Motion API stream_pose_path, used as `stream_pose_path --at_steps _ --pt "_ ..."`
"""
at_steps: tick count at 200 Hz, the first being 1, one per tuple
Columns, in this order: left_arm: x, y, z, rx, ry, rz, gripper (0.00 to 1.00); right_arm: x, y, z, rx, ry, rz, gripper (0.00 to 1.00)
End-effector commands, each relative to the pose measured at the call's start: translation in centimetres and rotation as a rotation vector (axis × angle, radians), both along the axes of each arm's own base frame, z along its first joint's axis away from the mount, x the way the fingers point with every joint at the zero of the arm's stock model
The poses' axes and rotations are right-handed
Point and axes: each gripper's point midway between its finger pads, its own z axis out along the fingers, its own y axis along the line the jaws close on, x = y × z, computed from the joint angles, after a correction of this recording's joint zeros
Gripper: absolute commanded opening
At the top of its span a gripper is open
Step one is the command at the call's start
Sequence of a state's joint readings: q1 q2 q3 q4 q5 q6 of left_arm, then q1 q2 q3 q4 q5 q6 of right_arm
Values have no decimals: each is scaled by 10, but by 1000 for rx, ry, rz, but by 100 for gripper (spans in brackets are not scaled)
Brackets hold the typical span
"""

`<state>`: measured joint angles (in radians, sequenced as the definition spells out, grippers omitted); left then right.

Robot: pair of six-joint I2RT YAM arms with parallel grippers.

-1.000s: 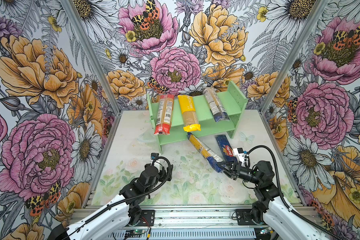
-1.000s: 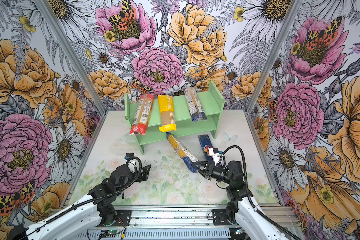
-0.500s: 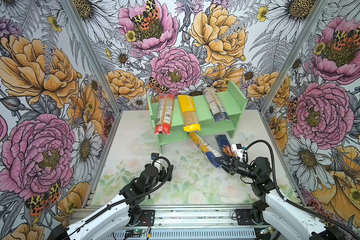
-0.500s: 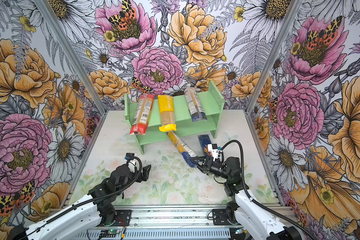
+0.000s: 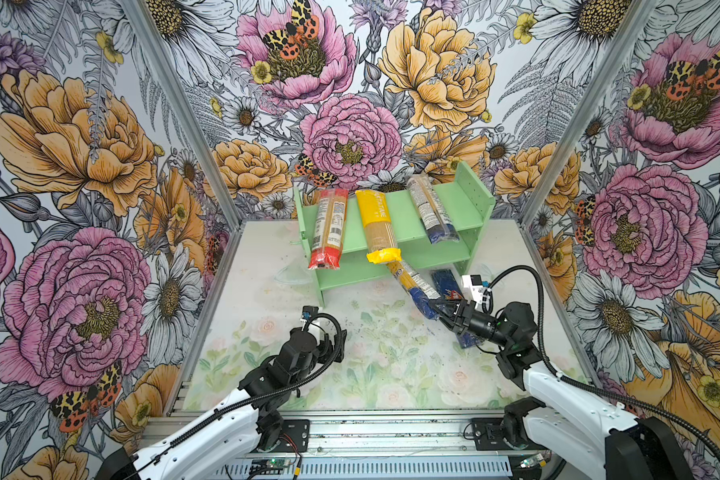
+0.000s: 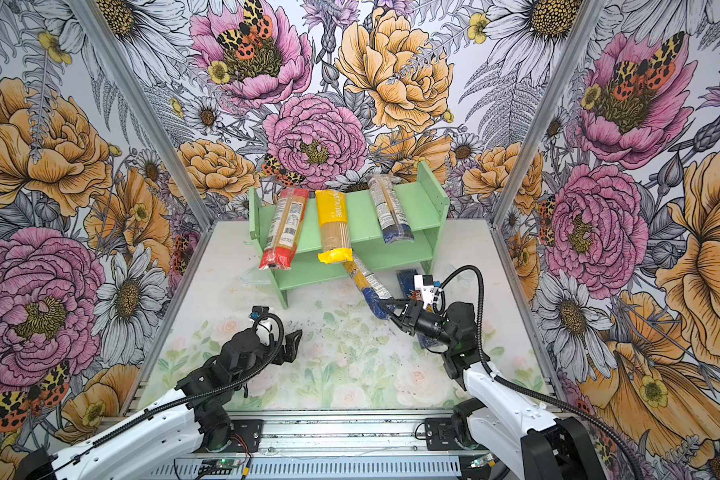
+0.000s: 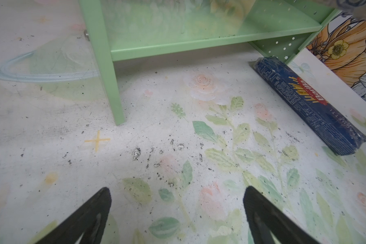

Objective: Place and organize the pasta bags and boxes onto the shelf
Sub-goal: 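Carry the upright pack toward the shelf with the right gripper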

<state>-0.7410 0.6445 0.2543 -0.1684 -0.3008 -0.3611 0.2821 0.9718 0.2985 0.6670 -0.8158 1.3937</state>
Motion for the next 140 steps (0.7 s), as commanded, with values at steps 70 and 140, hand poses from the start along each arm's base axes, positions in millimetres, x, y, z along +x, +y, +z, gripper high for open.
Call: stream_pose_path --at_steps 70,140 --pt "5 -4 17 -44 -33 1 99 21 16 85 78 -411 -43 0" --pt "5 -3 17 -47 -36 3 99 34 36 83 81 -434 -71 0"
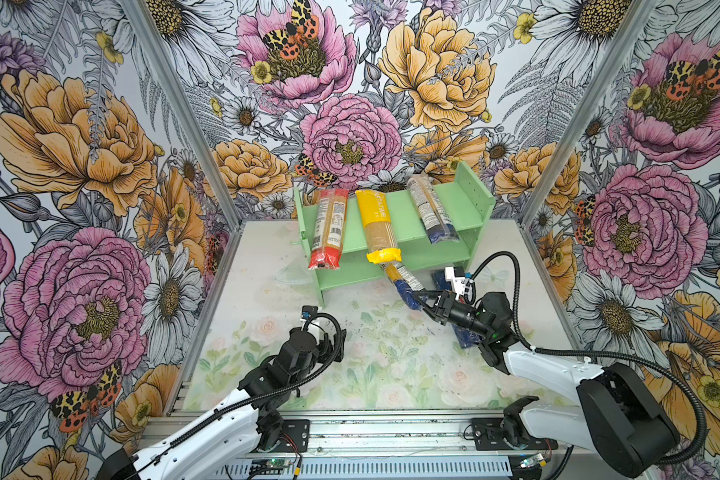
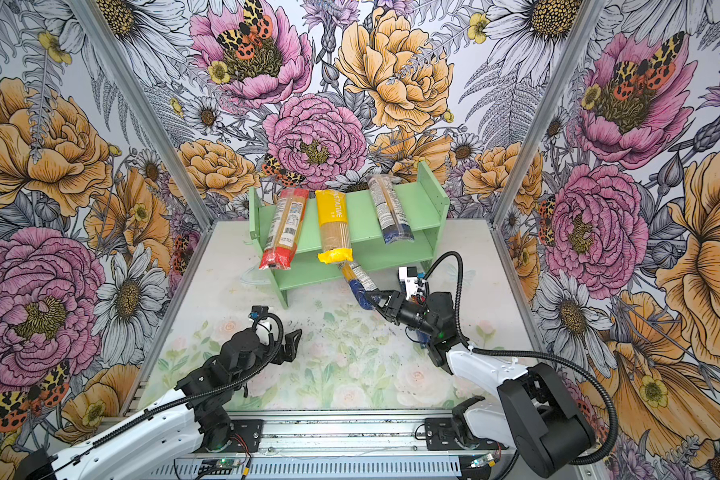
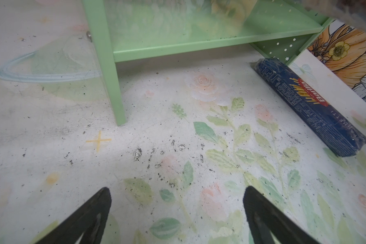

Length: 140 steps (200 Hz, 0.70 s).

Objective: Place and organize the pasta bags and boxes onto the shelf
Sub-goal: 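Carry the upright pack toward the shelf with the right gripper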

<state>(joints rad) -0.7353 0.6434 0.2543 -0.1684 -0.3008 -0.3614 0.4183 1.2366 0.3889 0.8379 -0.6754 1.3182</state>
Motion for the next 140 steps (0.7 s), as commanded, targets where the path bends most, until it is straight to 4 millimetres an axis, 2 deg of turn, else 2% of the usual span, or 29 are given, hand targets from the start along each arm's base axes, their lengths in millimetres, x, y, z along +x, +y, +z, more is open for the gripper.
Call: stream_pose_path --at_steps 1,82,140 --pt "4 -4 17 -46 -35 -3 99 5 -2 91 118 -370 -57 0" --pt "3 -3 19 -53 -43 1 99 22 7 92 160 -360 -158 0" --pt "3 -2 20 -59 -50 0 99 28 24 89 178 -348 -189 0"
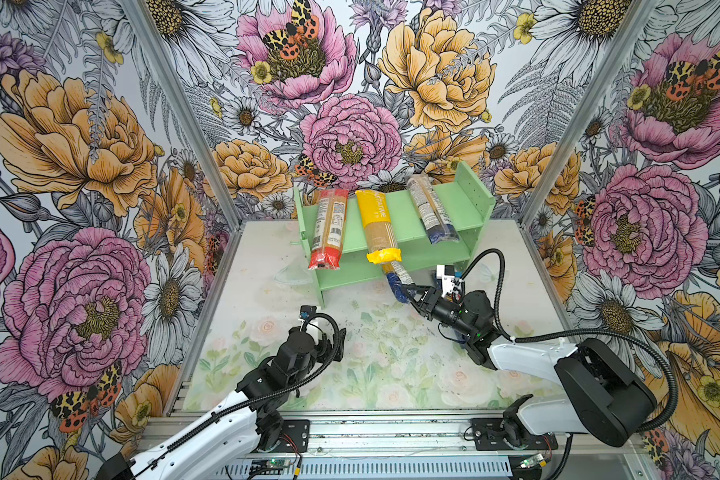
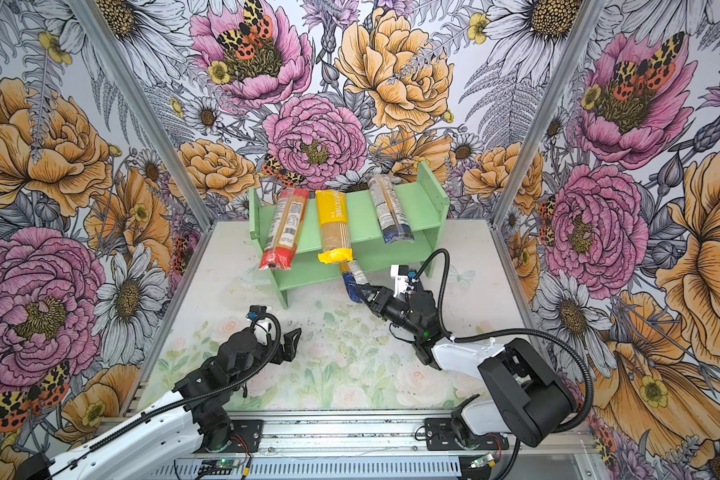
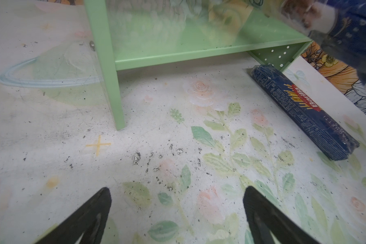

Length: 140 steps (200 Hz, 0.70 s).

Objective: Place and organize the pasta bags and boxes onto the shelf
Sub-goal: 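Carry the upright pack toward the shelf with the right gripper, then lower the white-labelled pack onto the lower shelf tier with the right gripper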

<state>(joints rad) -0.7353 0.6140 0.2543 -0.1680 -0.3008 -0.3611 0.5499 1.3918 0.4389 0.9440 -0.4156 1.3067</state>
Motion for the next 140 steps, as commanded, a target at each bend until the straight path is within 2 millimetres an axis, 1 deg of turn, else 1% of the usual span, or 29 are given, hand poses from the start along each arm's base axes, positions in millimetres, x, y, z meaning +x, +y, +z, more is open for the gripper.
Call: stream_pose_path --at_steps 1,59,91,140 --pt "3 -2 13 -40 -27 0 99 2 -1 99 164 -346 -60 0" --pt "3 -3 13 -40 -29 -5 99 7 19 101 188 -342 -60 0" --pt "2 -3 12 -37 -25 -8 99 11 23 99 203 -334 -91 0" --pt "1 -4 13 -44 -32 -13 99 12 36 95 236 -326 -121 0"
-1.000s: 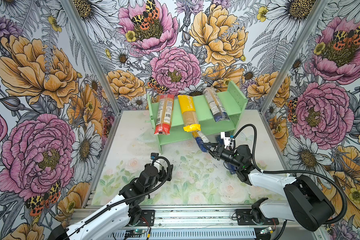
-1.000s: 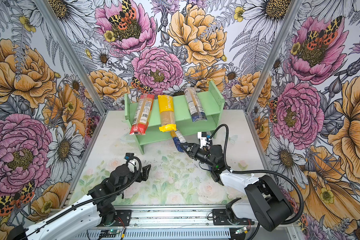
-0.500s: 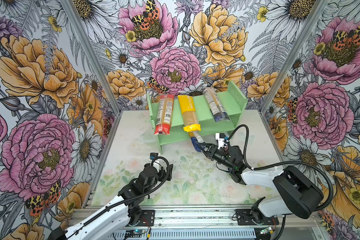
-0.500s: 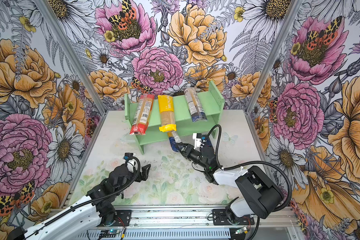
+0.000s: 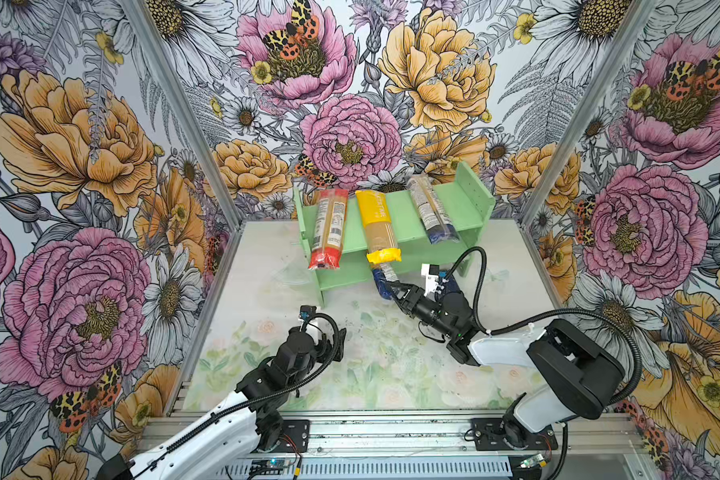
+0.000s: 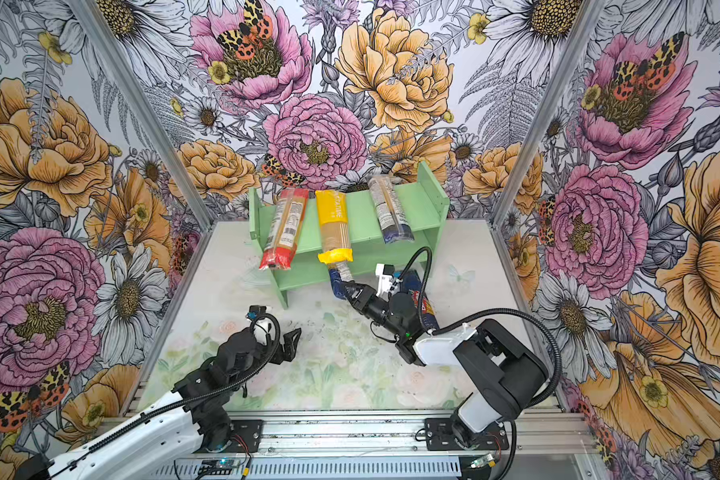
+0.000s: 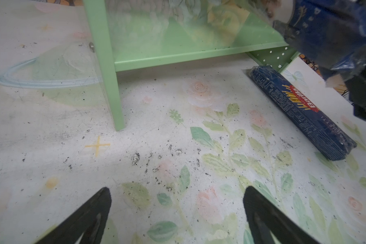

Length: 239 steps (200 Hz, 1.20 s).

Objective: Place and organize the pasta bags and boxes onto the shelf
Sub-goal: 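Lower the white-labelled pack onto the lower shelf tier with the right gripper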

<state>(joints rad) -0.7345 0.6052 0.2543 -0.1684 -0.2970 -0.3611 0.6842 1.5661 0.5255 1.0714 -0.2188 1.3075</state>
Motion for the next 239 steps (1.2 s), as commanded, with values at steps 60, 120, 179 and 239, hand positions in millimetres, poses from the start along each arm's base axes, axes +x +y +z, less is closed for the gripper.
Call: stream_pose_path --at_steps 60,120,179,239 --pt "0 -3 13 -43 -33 -14 99 5 13 92 242 -269 -78 0" --pt "0 -3 14 -47 -37 -16 99 10 22 88 251 -247 -113 0" --pt "0 -2 13 -47 -36 -15 99 19 24 82 257 -225 -139 0" --pt "0 -2 14 -48 -39 -14 99 12 42 80 267 -212 -113 0"
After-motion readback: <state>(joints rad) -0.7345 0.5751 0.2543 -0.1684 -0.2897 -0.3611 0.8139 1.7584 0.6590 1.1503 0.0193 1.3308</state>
